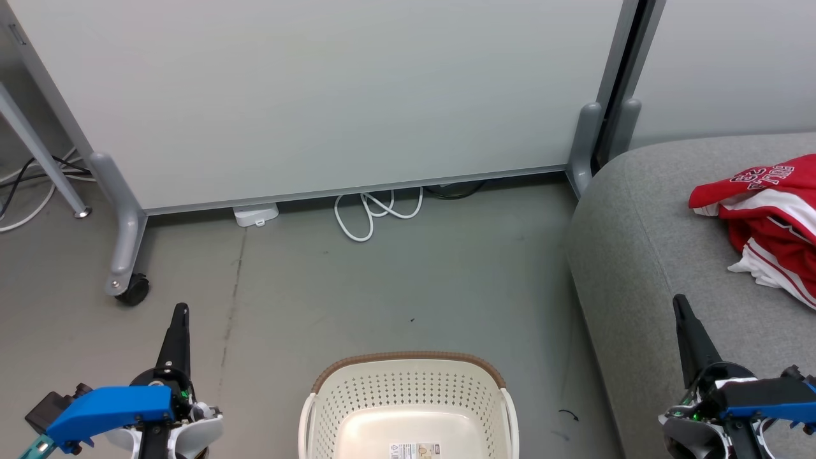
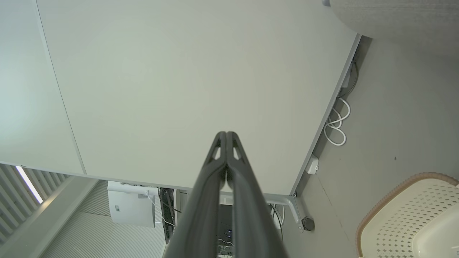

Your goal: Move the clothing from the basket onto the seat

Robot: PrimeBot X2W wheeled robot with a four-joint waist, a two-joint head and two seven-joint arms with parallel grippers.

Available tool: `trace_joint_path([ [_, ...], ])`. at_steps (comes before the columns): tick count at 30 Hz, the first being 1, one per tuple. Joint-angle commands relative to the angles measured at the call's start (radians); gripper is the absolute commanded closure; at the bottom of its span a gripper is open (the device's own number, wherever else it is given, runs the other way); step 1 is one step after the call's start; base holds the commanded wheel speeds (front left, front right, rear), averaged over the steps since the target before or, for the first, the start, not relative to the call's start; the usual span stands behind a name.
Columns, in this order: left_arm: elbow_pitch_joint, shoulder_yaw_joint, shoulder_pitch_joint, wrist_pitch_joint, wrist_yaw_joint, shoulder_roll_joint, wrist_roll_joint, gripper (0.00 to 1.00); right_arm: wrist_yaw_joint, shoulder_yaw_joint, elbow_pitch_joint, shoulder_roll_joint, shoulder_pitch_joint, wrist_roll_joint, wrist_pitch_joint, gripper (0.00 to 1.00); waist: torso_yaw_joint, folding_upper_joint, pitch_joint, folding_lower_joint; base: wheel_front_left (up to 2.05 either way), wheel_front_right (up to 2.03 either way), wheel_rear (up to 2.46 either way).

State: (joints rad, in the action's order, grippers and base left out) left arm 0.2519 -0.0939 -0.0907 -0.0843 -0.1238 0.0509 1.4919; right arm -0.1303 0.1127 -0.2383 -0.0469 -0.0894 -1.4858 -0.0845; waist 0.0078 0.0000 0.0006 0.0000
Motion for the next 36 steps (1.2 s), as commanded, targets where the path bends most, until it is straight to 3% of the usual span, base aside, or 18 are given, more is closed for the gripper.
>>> trace_joint_path([
  [1, -0.007, -0.008, -0.019, -0.005, -0.005, 0.0, 0.017, 1.0, -0.001, 0.002, 0.0, -0.006, -0.018, -0.02, -0.004, 1.0, 0.0, 0.0, 0.0, 0.0, 0.0, 0.0, 0.0],
  [17, -0.009, -0.024, -0.024, -0.034, -0.011, -0.001, 0.127, 1.0, -0.001, 0.002, -0.008, -0.006, -0.026, -0.133, -0.035, 1.0, -0.008, 0.0, 0.003, 0.0, 0.0, 0.0, 0.0],
  [36, -0.008, -0.023, -0.023, -0.034, -0.009, -0.001, 0.122, 1.0, -0.001, 0.002, -0.008, -0.006, -0.024, -0.128, -0.034, 1.0, -0.008, 0.0, 0.003, 0.0, 0.0, 0.0, 0.0],
])
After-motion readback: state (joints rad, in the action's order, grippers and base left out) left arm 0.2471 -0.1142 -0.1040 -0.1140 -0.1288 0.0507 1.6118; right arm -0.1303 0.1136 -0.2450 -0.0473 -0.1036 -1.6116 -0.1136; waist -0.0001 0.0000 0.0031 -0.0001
